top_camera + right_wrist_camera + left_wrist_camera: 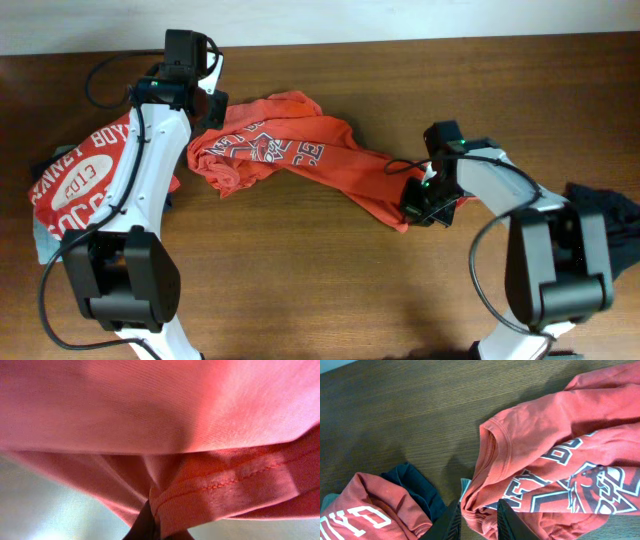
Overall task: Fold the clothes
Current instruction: 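Grasp the red shirt's right end with the right gripper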
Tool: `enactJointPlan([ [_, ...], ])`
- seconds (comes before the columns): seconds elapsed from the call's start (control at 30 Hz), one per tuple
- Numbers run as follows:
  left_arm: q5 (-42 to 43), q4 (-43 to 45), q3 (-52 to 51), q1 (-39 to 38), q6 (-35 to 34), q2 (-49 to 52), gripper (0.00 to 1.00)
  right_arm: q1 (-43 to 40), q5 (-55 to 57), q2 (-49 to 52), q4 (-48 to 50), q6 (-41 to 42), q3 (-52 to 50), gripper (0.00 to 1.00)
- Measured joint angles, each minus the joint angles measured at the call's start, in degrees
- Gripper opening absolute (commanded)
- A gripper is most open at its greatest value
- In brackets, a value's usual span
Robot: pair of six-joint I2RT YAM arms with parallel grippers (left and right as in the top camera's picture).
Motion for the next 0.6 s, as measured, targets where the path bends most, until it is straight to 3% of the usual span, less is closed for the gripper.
enactJointPlan([
  [0.13, 0.02, 0.0, 0.0, 0.0, 0.0, 0.0, 0.26, 0.0, 0.0, -4.92, -8.79, -5.86, 7.82, 0.04],
  [0.33, 0.02, -0.92, -0.02, 0.0, -0.24, 0.0, 0.4, 0.0, 3.5, -11.37, -20.87, -11.58, 22.27, 0.04],
  [0.43, 0.48, -2.62, 0.0, 0.0, -0.42, 0.0, 0.46, 0.0, 7.41, -12.07, -22.05, -12.55, 25.97, 0.04],
  [0.6, 5.42, -7.63, 0.0, 0.0, -0.42, -0.02, 0.48, 0.0, 12.46, -12.04, -21.44, -12.57, 26.53, 0.05],
])
